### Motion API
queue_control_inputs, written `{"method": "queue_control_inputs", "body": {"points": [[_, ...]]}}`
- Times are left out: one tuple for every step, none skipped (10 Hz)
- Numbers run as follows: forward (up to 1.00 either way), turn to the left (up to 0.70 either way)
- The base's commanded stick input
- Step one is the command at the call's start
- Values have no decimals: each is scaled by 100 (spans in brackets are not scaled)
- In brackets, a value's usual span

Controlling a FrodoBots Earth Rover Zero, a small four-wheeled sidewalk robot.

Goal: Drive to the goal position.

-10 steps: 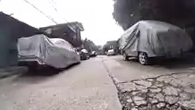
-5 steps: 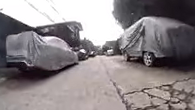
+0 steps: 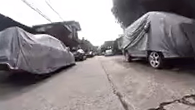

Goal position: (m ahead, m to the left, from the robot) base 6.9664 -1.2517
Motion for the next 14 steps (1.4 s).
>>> {"method": "queue_control_inputs", "body": {"points": [[100, 0], [100, 0], [100, 0], [100, 0], [100, 0], [100, 0], [100, 0], [100, 0], [100, 0], [100, 0], [100, 0], [100, 0], [100, 0], [100, 25]]}}
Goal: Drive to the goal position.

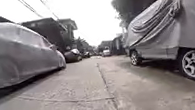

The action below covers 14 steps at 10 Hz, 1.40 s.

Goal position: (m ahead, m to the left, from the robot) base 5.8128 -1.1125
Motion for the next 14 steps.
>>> {"method": "queue_control_inputs", "body": {"points": [[100, 9], [100, 0], [100, 0], [100, 0], [100, 0], [100, 0], [100, 0], [100, 0], [100, 0], [100, 0], [100, 0], [100, 0], [100, 0], [100, 0]]}}
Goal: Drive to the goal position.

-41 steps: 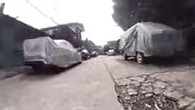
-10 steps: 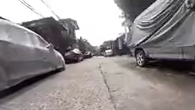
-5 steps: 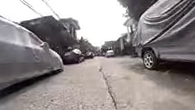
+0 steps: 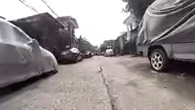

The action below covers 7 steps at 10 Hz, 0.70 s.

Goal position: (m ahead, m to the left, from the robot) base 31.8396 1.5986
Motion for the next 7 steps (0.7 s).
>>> {"method": "queue_control_inputs", "body": {"points": [[100, 0], [100, 0], [100, 0], [100, 0], [100, 0], [100, 22], [100, 3]]}}
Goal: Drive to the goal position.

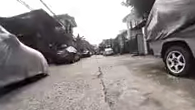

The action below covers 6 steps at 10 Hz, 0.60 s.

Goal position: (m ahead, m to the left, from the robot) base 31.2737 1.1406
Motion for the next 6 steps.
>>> {"method": "queue_control_inputs", "body": {"points": [[100, 0], [100, 0], [100, 0], [100, 0], [100, 0], [100, 0]]}}
